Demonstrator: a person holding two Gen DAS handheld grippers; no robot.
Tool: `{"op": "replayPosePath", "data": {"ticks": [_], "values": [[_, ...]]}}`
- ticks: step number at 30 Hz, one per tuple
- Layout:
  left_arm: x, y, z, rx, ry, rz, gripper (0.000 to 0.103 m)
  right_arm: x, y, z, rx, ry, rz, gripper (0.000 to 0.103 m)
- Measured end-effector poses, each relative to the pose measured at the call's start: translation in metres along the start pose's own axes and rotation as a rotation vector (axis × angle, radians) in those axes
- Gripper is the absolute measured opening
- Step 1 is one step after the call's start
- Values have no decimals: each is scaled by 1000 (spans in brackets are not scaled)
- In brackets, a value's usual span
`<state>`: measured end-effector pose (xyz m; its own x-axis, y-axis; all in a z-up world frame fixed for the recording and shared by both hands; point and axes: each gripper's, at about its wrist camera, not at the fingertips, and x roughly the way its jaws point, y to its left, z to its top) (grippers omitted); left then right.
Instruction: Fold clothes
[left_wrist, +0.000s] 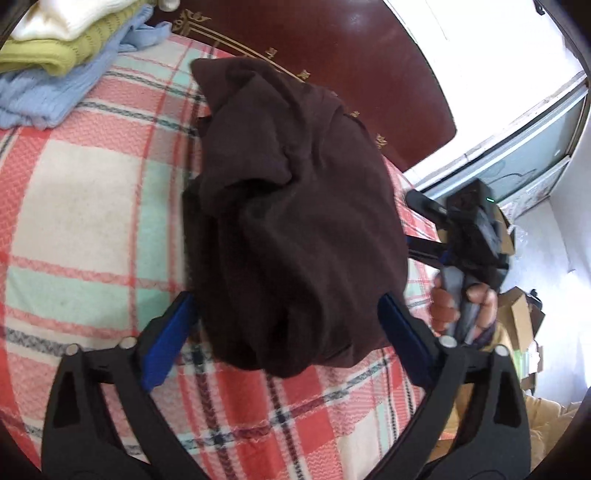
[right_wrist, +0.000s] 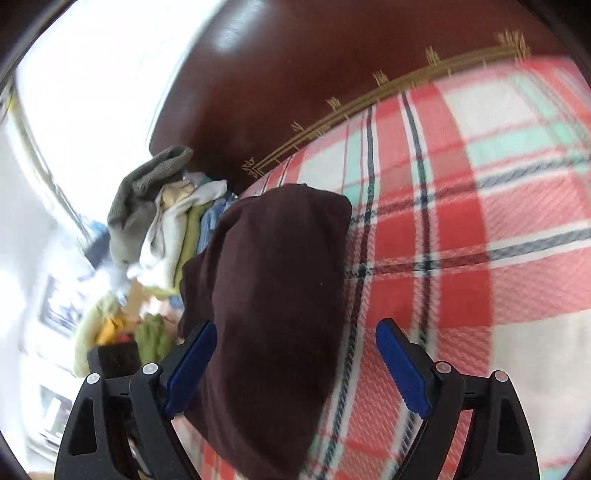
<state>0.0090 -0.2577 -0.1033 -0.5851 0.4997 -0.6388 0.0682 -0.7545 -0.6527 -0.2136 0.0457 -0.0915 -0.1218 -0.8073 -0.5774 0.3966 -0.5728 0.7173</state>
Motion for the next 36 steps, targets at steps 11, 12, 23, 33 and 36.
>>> {"op": "replayPosePath", "data": {"ticks": [11, 12, 23, 33, 36], "values": [[18, -3, 9, -26, 55, -177, 97, 70, 27, 26, -44, 69, 47, 96], [16, -2, 9, -33, 44, -176, 78, 71, 26, 26, -49, 75, 41, 88], [-4, -16, 12, -64, 1, -174, 23, 34, 37, 19, -8, 53, 175, 44], [-142, -71, 17, 65, -174, -206, 23, -12, 153, 18, -102, -19, 385, 42], [-202, -84, 26, 115, -259, -174, 23, -15, 208, 20, -160, -33, 481, 42]]}}
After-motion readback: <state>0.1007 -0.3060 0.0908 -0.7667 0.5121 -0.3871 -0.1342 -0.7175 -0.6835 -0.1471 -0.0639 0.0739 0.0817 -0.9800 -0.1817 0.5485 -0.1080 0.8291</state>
